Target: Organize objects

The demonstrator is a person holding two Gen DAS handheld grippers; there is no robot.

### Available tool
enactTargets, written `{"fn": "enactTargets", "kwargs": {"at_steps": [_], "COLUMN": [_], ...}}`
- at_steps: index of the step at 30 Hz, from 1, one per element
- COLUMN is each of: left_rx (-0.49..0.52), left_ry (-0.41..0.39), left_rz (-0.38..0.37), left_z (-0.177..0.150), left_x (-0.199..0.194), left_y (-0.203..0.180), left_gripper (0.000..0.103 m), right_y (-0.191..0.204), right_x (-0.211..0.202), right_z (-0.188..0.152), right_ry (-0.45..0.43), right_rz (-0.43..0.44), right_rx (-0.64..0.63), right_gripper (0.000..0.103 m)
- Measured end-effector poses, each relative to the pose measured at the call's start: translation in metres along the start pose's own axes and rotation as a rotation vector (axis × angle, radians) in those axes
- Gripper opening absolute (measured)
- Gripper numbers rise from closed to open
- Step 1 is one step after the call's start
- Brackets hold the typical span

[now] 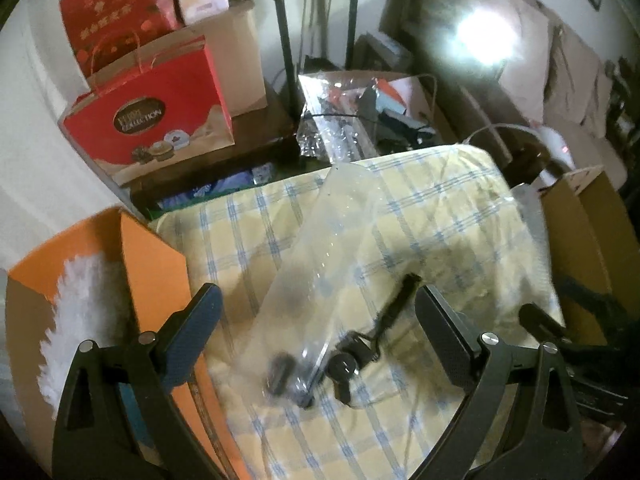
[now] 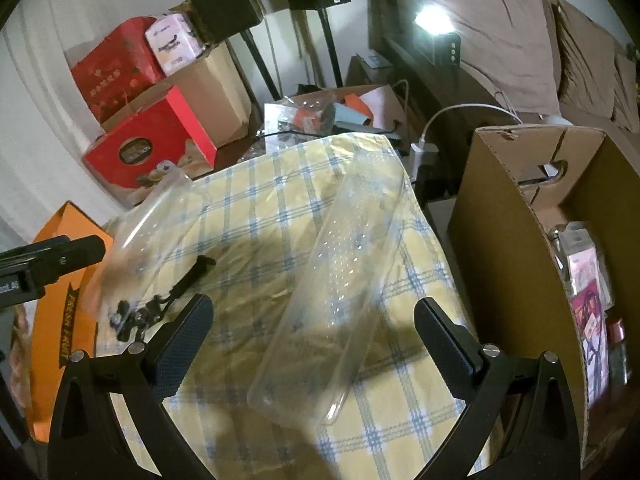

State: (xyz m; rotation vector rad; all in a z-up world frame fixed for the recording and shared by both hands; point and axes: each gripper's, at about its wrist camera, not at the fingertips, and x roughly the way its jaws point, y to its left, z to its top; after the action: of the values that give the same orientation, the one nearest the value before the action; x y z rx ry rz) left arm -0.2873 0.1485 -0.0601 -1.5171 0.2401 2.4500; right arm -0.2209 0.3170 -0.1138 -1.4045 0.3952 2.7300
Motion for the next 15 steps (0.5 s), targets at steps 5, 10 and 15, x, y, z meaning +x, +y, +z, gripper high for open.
{"fn": "enactTargets", "kwargs": {"at_steps": [5,10,15], "left_rx": [0.05,0.035,0.04], "left_ry": [0.02,0.067,0.115], "left_rz": [0.03,0.052,0.057], "left_z": [0.008,0.015,0.013], "left_x": [0.02,0.043,0.059], "left_y": [-0.007,-0.002,0.001], "left_gripper": [0.091,0.088,0.067], "right_y": [0.002,0.0,-0.004], "right_x": [0.01,0.023,0.027], "right_z": [0.001,-0.001,-0.001], "right_ry": [0.015,0.055,0.067], "right_rz": [-0.022,-0.049,-0.054], "right_rx": [-0.024,-0.033,-0.041], "right_gripper": [0.097,0.09,0.075]}}
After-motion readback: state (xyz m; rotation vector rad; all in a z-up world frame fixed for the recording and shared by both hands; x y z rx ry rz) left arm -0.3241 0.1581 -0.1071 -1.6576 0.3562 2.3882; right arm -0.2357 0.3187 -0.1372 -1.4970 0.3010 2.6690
